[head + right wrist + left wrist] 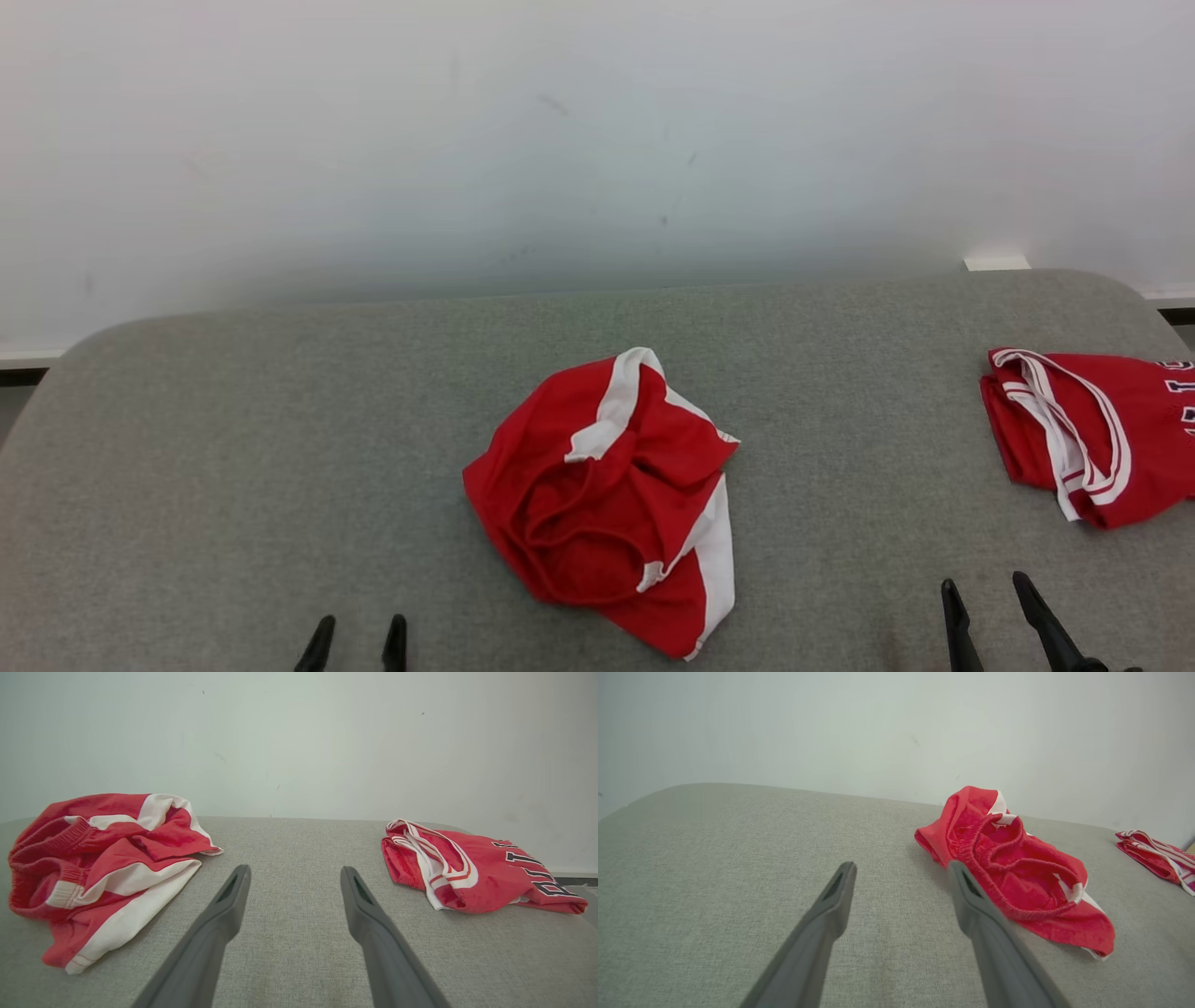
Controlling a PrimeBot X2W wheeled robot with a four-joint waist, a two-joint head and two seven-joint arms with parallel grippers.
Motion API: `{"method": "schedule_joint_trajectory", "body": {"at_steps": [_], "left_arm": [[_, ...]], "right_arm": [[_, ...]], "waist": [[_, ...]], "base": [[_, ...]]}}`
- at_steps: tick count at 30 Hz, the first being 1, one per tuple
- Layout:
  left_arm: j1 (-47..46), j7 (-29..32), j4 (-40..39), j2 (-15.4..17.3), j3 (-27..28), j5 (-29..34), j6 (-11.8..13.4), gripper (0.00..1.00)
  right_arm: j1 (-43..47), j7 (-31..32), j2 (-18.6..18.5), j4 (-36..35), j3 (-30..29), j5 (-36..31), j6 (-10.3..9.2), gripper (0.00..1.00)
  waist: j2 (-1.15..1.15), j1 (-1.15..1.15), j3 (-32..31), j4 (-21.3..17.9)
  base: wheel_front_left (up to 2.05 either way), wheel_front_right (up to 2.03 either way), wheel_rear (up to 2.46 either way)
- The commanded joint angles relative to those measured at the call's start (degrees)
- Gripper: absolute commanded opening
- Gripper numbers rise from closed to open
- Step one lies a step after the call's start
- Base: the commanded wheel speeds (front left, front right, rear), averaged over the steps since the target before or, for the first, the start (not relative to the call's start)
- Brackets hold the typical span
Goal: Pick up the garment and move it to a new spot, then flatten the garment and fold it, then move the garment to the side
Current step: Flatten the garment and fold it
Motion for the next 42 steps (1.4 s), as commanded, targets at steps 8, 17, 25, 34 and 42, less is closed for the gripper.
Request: {"method": "schedule_joint_trajectory", "body": {"at_steps": [8,17,25,34,42], "left_arm": [[-7.7,0.0,1.7,-0.1,-9.7,0.3,-0.8,1.0],[-15.6,10.7,11.4,0.6,-16.0,-3.8,-0.7,1.0],[-18.1,11.9,17.7,0.9,-15.7,-5.1,-0.4,1.0],[-22.2,10.6,23.6,1.1,-15.6,-6.8,-0.6,0.33],[-26.7,12.2,25.6,1.9,-15.7,-10.4,-0.8,0.0]], "right_arm": [[-1.9,-0.2,0.0,0.0,1.3,0.0,-0.15,1.0],[-2.4,-0.2,0.0,-0.4,3.0,0.6,-0.15,1.0],[-2.6,-0.2,0.0,-0.2,3.0,-0.1,-0.15,1.0],[-3.5,-0.2,0.0,-0.1,4.0,-0.2,-0.15,1.0],[-3.7,-0.2,0.0,0.4,4.1,0.6,-0.15,1.0]], "waist": [[0.0,0.0,0.9,-3.9],[0.0,0.0,1.6,-10.6],[0.0,0.0,2.6,-14.7],[0.0,0.0,3.5,-16.8],[0.0,0.0,3.6,-18.3]], "base": [[0.0,0.0,0.0],[0.0,0.0,0.0],[0.0,0.0,0.0],[0.0,0.0,0.0],[0.0,0.0,0.0]]}}
